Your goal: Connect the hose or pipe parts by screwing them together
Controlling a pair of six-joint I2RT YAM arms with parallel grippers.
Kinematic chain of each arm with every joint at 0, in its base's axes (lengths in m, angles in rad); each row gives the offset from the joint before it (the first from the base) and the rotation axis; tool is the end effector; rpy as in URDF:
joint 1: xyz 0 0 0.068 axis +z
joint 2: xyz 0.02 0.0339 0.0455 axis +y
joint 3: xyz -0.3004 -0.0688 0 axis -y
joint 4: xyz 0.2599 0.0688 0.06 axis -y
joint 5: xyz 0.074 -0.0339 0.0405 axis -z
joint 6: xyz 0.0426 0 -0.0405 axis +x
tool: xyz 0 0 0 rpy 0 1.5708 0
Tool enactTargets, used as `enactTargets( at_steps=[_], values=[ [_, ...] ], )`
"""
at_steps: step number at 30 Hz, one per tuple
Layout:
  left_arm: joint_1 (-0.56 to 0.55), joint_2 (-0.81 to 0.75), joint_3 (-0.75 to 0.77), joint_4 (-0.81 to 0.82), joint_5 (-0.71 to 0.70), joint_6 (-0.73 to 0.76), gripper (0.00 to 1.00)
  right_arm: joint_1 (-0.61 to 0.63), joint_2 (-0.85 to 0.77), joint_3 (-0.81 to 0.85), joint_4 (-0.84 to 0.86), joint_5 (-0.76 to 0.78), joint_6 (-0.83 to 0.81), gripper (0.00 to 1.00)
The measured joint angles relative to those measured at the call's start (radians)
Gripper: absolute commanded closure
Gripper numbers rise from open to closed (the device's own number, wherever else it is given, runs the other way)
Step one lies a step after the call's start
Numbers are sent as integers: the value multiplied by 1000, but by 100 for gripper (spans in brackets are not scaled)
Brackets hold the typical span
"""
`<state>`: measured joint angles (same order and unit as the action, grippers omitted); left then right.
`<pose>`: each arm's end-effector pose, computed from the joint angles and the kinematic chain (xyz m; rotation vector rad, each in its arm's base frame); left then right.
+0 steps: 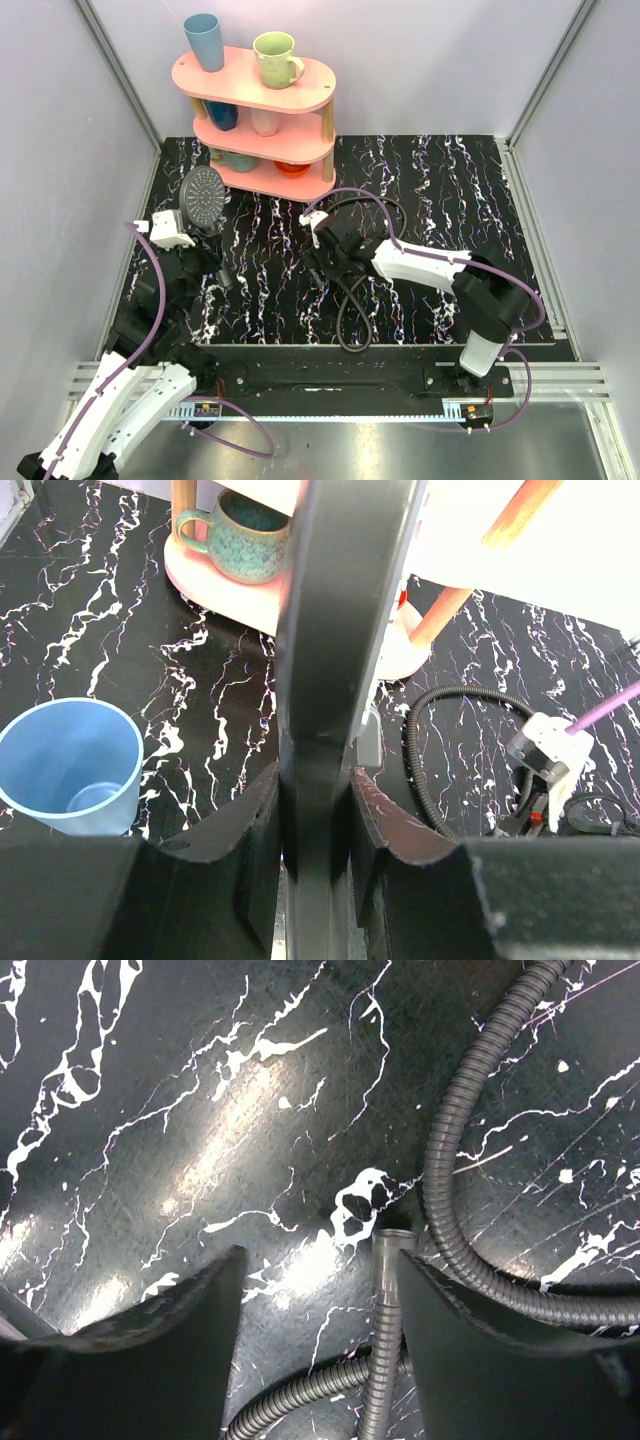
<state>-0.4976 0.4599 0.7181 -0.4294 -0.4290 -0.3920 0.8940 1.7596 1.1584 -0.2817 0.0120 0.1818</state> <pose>0.0945 -0.0311 0.3520 -0.2225 1.7203 -0.2826 0.2501 0.3105 0.2210 -0.8694 2.3529 0.4474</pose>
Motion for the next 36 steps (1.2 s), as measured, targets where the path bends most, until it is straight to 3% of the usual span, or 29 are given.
enactTargets(
  at_steps=[10, 21, 24, 26, 29, 36],
  values=[
    [0, -3, 0, 0, 3, 0, 100, -18, -40, -135, 27, -4, -74, 45],
    [0, 1, 0, 0, 39, -8, 100, -28, -7, -166, 122, -5, -80, 57],
    [0, 4, 0, 0, 58, -26, 100, -28, 10, -166, 139, -5, -80, 62],
    [0, 9, 0, -2, 85, -48, 100, -28, 16, -166, 154, -5, -80, 76],
    [0, 10, 0, -5, 120, -90, 100, -29, 19, -175, 182, -5, -79, 85],
    [0, 34, 0, -3, 214, -186, 100, -30, -2, -219, 253, -5, -61, 84]
  ],
)
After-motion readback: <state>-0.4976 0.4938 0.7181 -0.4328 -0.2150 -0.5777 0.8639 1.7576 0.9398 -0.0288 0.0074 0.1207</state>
